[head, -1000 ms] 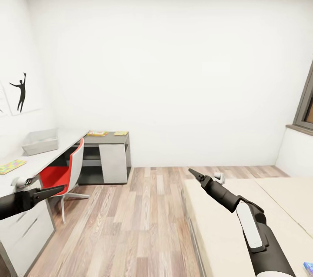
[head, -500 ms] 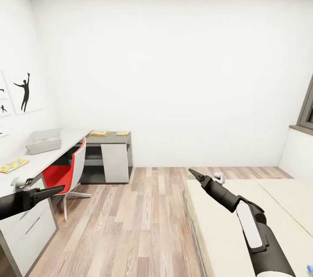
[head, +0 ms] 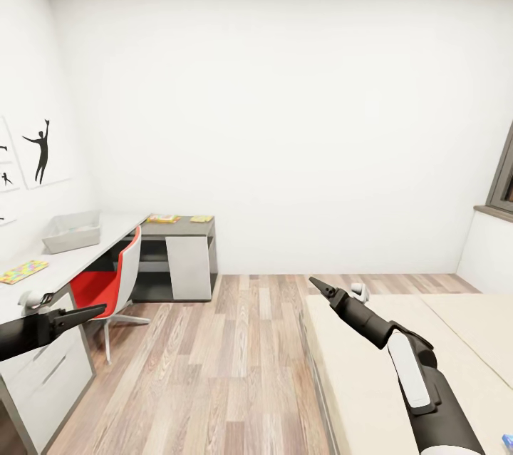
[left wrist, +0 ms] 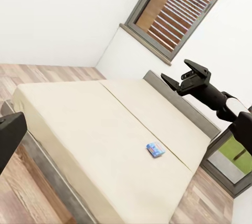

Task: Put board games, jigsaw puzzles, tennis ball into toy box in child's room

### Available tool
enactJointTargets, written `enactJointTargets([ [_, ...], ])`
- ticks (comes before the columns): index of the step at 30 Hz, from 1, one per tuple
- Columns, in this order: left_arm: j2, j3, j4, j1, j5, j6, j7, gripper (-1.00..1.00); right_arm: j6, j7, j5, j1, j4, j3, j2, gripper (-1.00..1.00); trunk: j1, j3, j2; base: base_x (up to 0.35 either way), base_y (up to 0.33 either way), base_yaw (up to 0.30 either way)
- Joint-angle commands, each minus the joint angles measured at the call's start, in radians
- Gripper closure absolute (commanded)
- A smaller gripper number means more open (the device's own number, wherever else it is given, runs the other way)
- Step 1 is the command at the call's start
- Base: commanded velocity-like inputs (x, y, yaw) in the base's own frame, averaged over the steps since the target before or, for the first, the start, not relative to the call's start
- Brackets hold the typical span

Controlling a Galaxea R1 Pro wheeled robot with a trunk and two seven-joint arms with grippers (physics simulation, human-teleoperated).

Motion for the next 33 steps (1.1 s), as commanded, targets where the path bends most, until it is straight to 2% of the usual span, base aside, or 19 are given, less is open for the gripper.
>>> enactJointTargets([
  [1, 0.0, 0.0, 0.0, 0.0, -0.001, 0.011, -0.005, -1.0, 0.007, 0.002, -0.004, 0.0, 0.0, -0.003, 0.001, -1.0, 0.0, 0.0, -0.001, -0.011, 0.0, 0.0],
  [33, 0.0, 0.0, 0.0, 0.0, -0.001, 0.011, -0.005, -1.0, 0.007, 0.002, -0.004, 0.0, 0.0, -0.002, -0.001, -1.0, 0.0, 0.0, -0.001, -0.014, 0.0, 0.0],
])
